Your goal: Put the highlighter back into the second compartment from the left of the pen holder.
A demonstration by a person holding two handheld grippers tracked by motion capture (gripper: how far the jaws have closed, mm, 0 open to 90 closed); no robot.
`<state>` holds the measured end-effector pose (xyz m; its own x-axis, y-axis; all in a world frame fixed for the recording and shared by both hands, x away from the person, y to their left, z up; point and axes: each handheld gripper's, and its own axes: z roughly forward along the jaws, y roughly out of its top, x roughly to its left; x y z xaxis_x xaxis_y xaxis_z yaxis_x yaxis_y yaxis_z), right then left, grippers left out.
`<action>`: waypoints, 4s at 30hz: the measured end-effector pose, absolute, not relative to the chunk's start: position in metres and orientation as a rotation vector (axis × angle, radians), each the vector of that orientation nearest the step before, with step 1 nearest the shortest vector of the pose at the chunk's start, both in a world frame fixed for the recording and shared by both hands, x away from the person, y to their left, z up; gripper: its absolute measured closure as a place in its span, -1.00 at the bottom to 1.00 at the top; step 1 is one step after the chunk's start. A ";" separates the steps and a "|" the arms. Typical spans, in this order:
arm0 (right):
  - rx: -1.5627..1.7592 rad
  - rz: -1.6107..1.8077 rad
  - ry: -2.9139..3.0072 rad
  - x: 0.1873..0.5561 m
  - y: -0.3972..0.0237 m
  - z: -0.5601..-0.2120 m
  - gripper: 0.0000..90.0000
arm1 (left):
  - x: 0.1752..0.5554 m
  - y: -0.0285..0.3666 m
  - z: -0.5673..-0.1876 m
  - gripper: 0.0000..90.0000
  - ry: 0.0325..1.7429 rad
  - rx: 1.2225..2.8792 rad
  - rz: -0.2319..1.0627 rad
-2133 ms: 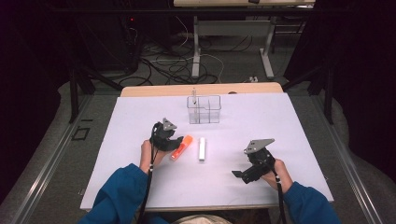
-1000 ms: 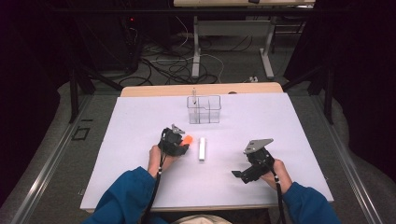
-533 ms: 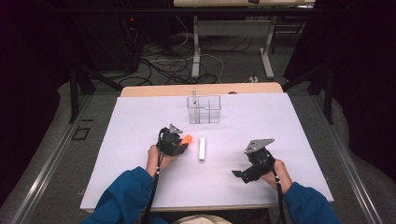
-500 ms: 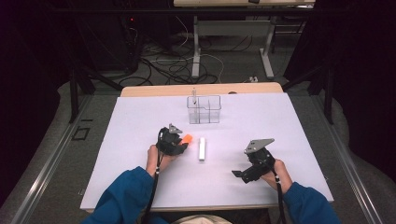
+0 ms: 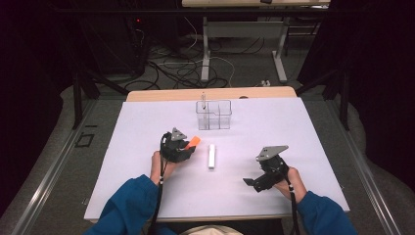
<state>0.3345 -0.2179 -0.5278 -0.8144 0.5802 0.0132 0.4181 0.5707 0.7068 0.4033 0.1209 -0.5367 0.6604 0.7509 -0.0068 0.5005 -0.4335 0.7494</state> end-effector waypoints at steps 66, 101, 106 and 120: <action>0.838 1.099 2.567 0.337 -0.221 -0.527 -0.93 | 0.432 0.080 -0.492 0.44 0.826 1.860 0.539; 0.853 1.105 2.567 0.339 -0.224 -0.527 -0.92 | 0.468 0.066 -0.483 0.44 0.849 1.718 0.576; 0.850 1.132 2.555 0.339 -0.224 -0.527 -0.92 | 0.474 0.064 -0.480 0.44 0.849 1.687 0.572; 0.863 1.133 2.545 0.339 -0.224 -0.527 -0.92 | 0.485 0.054 -0.467 0.43 0.794 1.695 0.597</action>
<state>0.3387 -0.2236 -0.5275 -0.8018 0.5967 0.0321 0.4233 0.5292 0.7354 0.4846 0.0538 -0.4672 0.6461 0.7632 -0.0104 0.2020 -0.1579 0.9666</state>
